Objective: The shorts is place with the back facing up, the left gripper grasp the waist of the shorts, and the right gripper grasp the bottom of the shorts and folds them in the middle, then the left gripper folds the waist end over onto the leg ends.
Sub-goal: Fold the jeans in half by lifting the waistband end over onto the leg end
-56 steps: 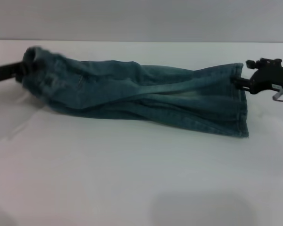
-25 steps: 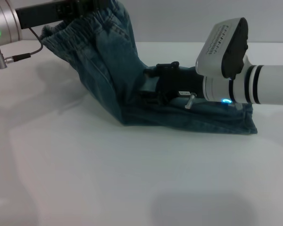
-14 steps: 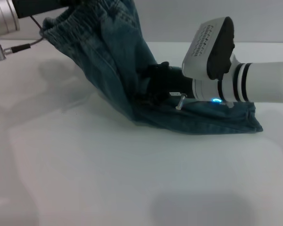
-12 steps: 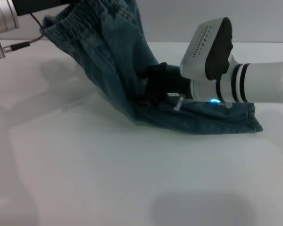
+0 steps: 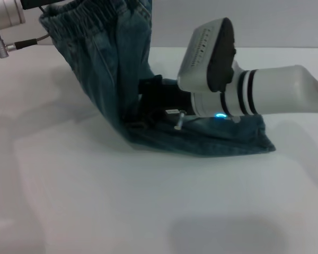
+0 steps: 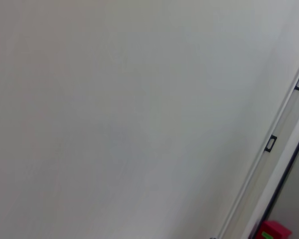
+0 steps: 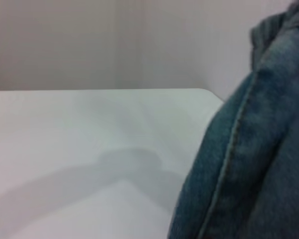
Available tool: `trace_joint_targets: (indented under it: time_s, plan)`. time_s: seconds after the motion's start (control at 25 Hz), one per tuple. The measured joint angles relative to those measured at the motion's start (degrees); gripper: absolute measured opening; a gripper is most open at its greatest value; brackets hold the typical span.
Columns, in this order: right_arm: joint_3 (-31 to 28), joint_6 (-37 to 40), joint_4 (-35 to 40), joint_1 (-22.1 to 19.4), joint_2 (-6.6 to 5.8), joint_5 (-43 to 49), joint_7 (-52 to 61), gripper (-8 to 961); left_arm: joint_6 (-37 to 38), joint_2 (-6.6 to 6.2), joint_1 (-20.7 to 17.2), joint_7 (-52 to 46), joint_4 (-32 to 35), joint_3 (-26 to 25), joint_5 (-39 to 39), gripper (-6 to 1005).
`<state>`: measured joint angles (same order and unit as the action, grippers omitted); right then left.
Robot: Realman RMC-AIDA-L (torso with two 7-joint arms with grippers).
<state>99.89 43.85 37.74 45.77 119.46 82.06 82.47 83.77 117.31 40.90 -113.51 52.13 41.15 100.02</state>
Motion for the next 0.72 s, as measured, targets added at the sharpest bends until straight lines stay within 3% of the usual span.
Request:
trace_joint_targets:
  time_s: [0.36, 0.72]
  plan:
    - [1.23, 0.13, 0.81, 1.64, -0.09, 0.16, 0.94, 639, -0.41, 0.04, -0.1, 0.48, -0.26, -0.01, 0.38, 48]
    - [0.58, -0.94, 0.05, -3.11, -0.61, 0.39, 2.91, 639, -2.18, 0.01, -1.67, 1.09, -0.61, -0.03, 0.98, 49]
